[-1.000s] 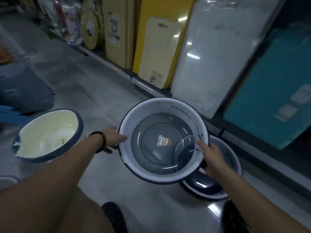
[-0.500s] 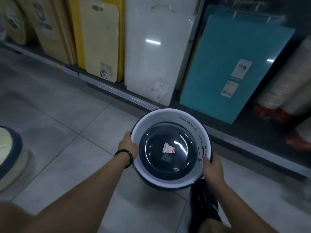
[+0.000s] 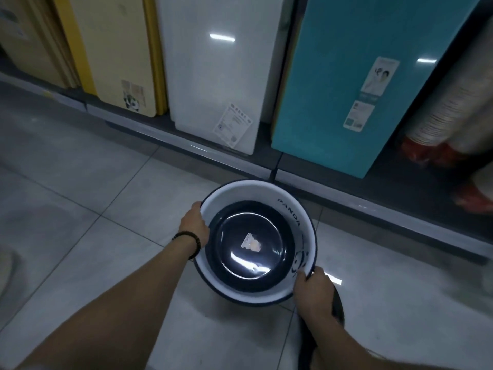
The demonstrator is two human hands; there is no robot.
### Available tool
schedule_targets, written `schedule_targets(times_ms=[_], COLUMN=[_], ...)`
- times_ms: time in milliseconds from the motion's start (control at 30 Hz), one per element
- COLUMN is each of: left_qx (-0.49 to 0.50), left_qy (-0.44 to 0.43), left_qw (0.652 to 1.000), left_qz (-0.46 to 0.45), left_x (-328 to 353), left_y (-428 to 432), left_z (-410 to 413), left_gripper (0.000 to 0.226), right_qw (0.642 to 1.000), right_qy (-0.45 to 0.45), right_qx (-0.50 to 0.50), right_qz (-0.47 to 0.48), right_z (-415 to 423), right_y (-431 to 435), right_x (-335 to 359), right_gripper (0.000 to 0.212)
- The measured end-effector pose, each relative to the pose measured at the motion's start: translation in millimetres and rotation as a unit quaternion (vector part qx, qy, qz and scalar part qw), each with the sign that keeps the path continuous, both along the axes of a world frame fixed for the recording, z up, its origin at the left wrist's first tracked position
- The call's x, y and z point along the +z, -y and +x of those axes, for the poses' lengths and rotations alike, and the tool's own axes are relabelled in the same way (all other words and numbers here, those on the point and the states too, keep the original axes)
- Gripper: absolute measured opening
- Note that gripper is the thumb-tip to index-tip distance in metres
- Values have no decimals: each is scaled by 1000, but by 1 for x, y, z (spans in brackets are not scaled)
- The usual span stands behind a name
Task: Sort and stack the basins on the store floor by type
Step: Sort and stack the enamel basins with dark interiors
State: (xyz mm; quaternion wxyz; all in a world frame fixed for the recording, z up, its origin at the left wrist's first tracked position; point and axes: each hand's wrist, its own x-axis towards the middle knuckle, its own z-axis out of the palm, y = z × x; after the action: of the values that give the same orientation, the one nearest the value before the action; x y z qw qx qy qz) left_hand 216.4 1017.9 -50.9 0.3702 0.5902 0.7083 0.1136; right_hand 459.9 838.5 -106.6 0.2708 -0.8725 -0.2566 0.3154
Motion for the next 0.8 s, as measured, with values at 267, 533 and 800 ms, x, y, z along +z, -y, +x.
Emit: schedule_targets(times_ms=[267,533,800], left_qx=[9,37,299], left_qy=[31,81,100], left_qw=[997,991,943], left_qz=[-75,-102,-109], left_x=[-22,-40,-33], left_y=[-4,16,90], left_z=[-4,-24,-139], left_gripper=[56,72,77], right_qw=[999,999,984], right_qy=[-34,-23,-66], right_qx=[-30,-39,164], right_qz=[9,-13,-8], right_z=[-11,-6,-98], right_y=[-2,-15,-80], right_x=[-6,-10,0], right_gripper=[8,17,26])
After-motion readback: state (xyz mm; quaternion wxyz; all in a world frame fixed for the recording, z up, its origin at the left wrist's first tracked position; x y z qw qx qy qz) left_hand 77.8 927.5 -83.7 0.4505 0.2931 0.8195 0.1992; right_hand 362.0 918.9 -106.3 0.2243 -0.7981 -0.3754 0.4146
